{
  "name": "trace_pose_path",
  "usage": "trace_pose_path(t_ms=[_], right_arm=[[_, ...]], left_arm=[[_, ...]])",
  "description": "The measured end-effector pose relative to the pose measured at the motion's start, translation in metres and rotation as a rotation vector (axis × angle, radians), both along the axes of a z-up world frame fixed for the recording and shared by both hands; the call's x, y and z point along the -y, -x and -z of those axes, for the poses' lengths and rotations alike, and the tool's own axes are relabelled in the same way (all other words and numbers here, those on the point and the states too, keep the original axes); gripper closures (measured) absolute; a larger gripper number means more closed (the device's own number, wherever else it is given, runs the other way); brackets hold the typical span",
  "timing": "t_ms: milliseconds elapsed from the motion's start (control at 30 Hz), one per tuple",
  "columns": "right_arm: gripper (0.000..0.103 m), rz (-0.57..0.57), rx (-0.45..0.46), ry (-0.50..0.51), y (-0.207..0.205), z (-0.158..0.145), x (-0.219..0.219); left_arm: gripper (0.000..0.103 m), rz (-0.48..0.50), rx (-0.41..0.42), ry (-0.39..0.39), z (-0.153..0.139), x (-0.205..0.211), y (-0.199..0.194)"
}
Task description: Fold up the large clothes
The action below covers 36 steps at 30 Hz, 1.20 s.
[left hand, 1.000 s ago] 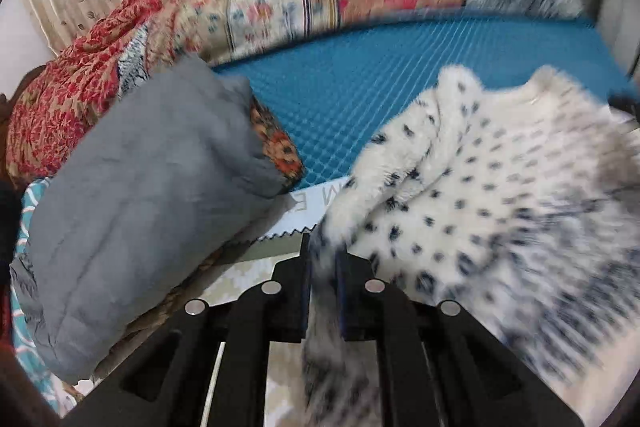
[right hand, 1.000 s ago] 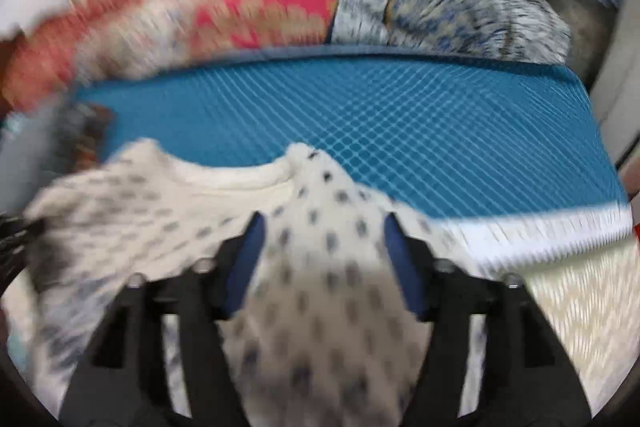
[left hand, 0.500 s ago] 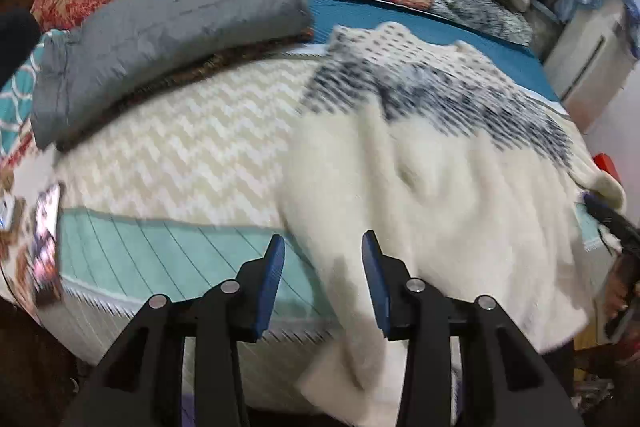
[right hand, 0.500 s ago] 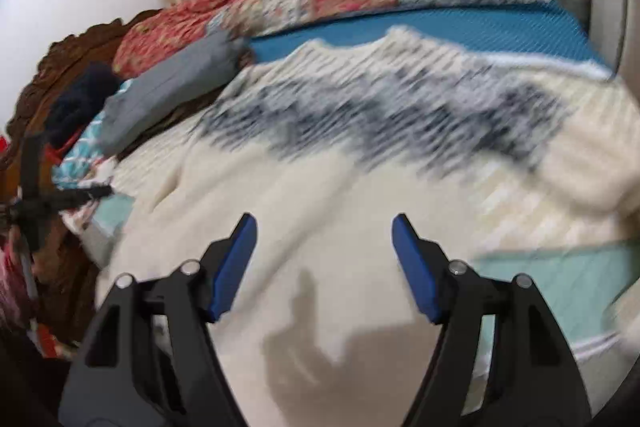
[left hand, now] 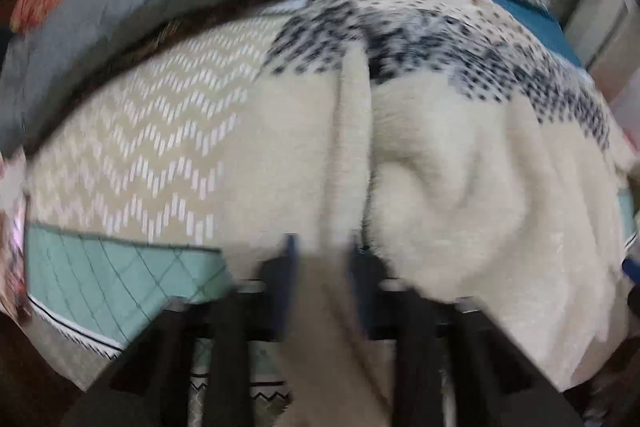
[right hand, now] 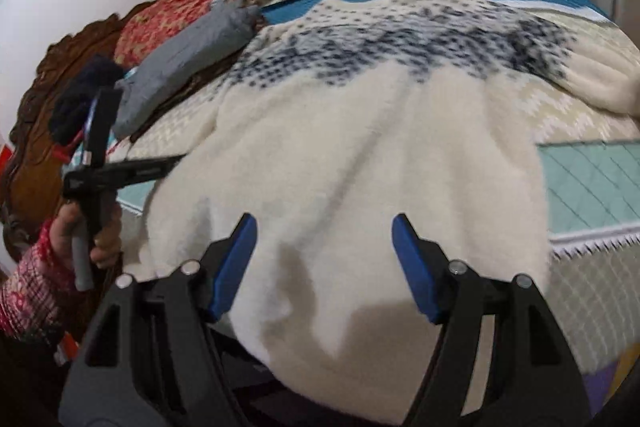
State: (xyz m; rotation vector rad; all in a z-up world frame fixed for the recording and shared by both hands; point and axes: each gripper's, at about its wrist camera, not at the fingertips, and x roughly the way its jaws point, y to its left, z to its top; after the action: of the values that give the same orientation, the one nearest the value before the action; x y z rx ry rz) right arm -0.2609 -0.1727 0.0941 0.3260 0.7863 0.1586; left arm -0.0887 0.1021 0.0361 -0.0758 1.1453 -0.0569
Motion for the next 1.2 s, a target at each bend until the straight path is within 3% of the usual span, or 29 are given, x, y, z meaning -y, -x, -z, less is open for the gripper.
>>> trace_pose_path(t_ms=[67,200,300,400,567,667,733,833,933,1067,1200], right_arm=[[0.036,0.027,-0.001,0.001,0.006,0.001,0.009],[0.036,0.064,-0.011,-0.031,0.006,0.006,0.021],[0.036,0.076,-0.014,-0.074,0.004,0.007,0.025],[0.036,0.076,-0.024,-0.074,0.003,0.009,0.024],[0.036,0.126,-0.025,-0.059,0.016,0.005,0.042],[0.035,0.170,-0.026,-0.065,0.033,0.003,0.063],[0.029,0.188,-0.027,-0.077,0.046,0.004,0.075],[0.027,0.207,-0.055,-0.111,0.063,0.016,0.088],[0.027,0.212,-0.107,-0.121,0.071,0.034,0.091],[0.027,0.201,-0.133,-0.148,0.073,0.050,0.090],[0.027,0.146,-0.160,-0.224,0.063,0.064,0.083]], left_arm=[[0.074,-0.048,0.037,0.026,-0.010,-0.021,0.004],[0.074,-0.181,0.105,-0.159,-0.032,-0.065,-0.004],[0.074,-0.262,0.106,-0.301,-0.044,-0.087,-0.014],[0.074,-0.300,0.135,-0.296,-0.061,-0.099,-0.009],[0.074,-0.299,0.239,-0.210,-0.097,-0.111,0.031],[0.075,-0.203,0.295,-0.164,-0.107,-0.106,0.057],[0.084,-0.105,0.296,-0.101,-0.105,-0.097,0.073],[0.103,0.026,0.239,0.015,-0.085,-0.076,0.087],[0.103,0.052,0.178,0.110,-0.064,-0.060,0.086],[0.103,0.069,0.054,0.318,-0.036,-0.034,0.073],[0.103,0.135,-0.027,0.335,-0.003,0.011,0.068]])
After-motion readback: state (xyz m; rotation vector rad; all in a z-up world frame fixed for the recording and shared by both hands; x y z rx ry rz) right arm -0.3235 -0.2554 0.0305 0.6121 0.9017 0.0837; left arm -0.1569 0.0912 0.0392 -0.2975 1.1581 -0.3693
